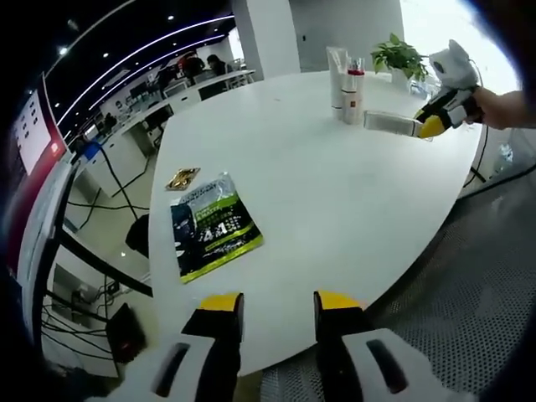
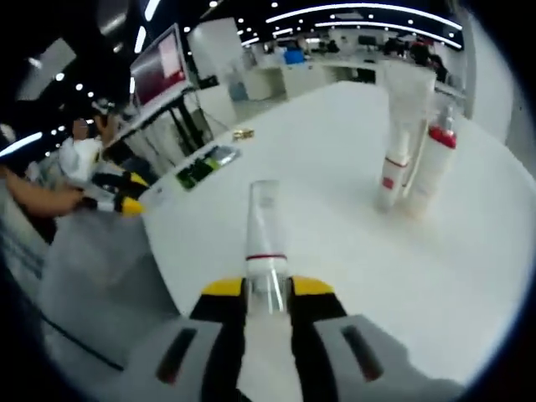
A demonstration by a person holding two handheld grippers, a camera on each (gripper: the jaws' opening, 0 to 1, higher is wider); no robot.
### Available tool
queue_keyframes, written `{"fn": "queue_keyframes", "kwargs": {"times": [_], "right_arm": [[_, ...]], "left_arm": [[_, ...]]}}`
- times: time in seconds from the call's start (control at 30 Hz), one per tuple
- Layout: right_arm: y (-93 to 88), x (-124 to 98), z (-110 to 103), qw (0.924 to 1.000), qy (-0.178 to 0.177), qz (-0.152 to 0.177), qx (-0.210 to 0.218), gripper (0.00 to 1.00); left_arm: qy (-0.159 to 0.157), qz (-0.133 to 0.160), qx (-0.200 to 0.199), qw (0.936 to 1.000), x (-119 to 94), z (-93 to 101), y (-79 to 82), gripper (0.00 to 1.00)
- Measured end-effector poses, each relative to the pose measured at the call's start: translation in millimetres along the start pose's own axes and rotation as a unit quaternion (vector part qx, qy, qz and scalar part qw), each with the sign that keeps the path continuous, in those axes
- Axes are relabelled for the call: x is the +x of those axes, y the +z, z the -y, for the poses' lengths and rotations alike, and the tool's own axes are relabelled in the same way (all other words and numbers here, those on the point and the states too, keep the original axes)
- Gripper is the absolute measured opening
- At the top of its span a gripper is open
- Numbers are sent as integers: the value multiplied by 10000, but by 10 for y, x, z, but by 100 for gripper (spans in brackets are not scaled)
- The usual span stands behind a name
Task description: Arrange the skincare products in the storage area until every visible bottle or jar stands upright without overlapping.
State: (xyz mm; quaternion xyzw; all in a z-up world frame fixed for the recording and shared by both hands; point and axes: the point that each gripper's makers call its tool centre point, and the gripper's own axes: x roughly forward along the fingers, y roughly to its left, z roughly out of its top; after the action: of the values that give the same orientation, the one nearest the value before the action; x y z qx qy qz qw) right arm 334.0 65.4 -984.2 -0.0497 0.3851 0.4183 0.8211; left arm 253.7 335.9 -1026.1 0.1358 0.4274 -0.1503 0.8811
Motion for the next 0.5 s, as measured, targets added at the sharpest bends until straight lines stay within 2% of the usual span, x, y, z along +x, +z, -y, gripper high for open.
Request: {"fn": "queue_keyframes", "kwargs": {"times": [0.07,0.1,0.17,0.2,0.23,0.27,0.3,0.33,0.37,0.4,0.43,0.47,0.5], "right_arm": [[85,-23,-71,10000,65,48,-8,17],[147,-30,-134,9999,119,65,-9,17],[237,-27,-241,9995,275,108,-50,17],[319,-20,-341,9988,432,200,-132,17],[362,-16,-405,9982,523,216,-192,17],[401,-7,-471,9975,617,231,-251,17],[440,5,-538,9967,706,243,-320,17],[485,16,-599,9957,780,276,-405,17],[539,37,-672,9950,845,288,-452,17],[598,55,-755,9936,966,311,-498,17],[648,65,-803,9928,1028,355,-491,17],[714,83,-876,9917,1113,399,-501,17],[755,87,-927,9907,1197,395,-522,17]], "left_arm": [[-35,120,-24,9999,-23,36,61,38],[-140,285,86,9995,-39,80,137,38],[-111,343,235,9991,-84,93,208,42],[-27,343,429,9985,-114,74,244,47],[261,382,434,9980,-200,32,320,51],[327,557,337,9973,-262,53,416,52],[269,867,50,9959,-337,117,548,52],[199,1180,-296,9924,-419,177,673,52],[142,1570,-806,9842,-544,241,819,53],[78,1781,-1140,9773,-622,287,889,54],[-89,2019,-1681,9648,-719,377,950,55],[-329,2168,-2130,9521,-799,487,982,56],[-471,2165,-2293,9478,-843,569,973,61]]}}
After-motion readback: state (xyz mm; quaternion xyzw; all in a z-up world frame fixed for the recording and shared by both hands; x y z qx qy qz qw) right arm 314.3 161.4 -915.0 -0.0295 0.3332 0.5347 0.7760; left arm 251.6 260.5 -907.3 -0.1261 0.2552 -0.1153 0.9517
